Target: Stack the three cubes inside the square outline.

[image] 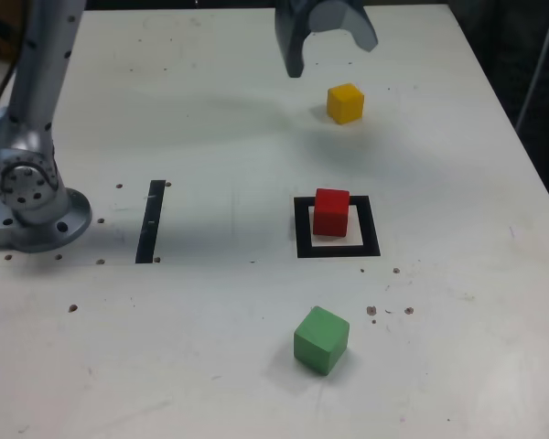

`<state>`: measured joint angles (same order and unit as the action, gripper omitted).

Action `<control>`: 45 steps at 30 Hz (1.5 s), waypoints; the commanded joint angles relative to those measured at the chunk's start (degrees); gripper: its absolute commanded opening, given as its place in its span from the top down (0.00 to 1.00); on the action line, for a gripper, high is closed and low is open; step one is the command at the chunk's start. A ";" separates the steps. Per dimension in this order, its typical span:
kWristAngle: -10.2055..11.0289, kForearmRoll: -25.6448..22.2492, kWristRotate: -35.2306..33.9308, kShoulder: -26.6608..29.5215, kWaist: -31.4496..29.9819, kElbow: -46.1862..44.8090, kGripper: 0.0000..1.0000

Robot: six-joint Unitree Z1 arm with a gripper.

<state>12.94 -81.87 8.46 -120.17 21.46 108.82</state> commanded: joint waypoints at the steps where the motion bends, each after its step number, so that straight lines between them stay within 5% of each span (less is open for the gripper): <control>1: -0.63 -0.35 0.65 -2.19 0.63 2.23 0.05; 27: -4.11 0.58 0.90 -15.09 4.18 8.46 0.17; 35: -4.50 3.58 0.90 -15.66 4.38 7.67 0.49; 45: -6.15 6.93 1.58 -15.45 4.38 6.15 0.72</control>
<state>6.94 -75.20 9.88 -135.73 25.73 114.98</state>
